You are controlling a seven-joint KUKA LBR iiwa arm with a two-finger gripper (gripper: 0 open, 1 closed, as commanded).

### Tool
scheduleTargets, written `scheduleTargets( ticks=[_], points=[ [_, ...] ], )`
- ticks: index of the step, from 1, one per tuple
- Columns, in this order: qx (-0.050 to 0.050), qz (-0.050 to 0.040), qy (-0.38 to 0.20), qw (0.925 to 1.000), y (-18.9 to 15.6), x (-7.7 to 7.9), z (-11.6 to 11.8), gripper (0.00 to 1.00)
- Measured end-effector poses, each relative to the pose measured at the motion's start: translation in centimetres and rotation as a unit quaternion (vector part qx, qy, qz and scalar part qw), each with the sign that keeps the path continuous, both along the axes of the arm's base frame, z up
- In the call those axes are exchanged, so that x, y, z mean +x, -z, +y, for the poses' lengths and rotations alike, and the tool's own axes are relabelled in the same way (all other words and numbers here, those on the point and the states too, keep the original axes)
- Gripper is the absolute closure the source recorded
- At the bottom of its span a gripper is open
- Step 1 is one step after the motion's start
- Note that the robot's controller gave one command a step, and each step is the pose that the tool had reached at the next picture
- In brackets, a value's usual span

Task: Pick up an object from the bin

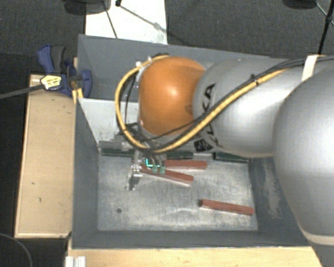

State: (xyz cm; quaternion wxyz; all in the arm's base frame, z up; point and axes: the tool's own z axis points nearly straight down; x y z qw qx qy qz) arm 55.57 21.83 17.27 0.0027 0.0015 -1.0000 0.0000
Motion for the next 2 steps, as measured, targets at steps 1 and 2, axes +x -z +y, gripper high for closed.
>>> scheduleTargets(
  ticks=[1,2],
  points=[
    [0.001,-0.0038,0.002,1.0,-0.4,0.2,-0.1,0.0],
    [0.003,-0.0066,0.018,0.9998,3.3,2.2,-3.8,0.0]
  ],
)
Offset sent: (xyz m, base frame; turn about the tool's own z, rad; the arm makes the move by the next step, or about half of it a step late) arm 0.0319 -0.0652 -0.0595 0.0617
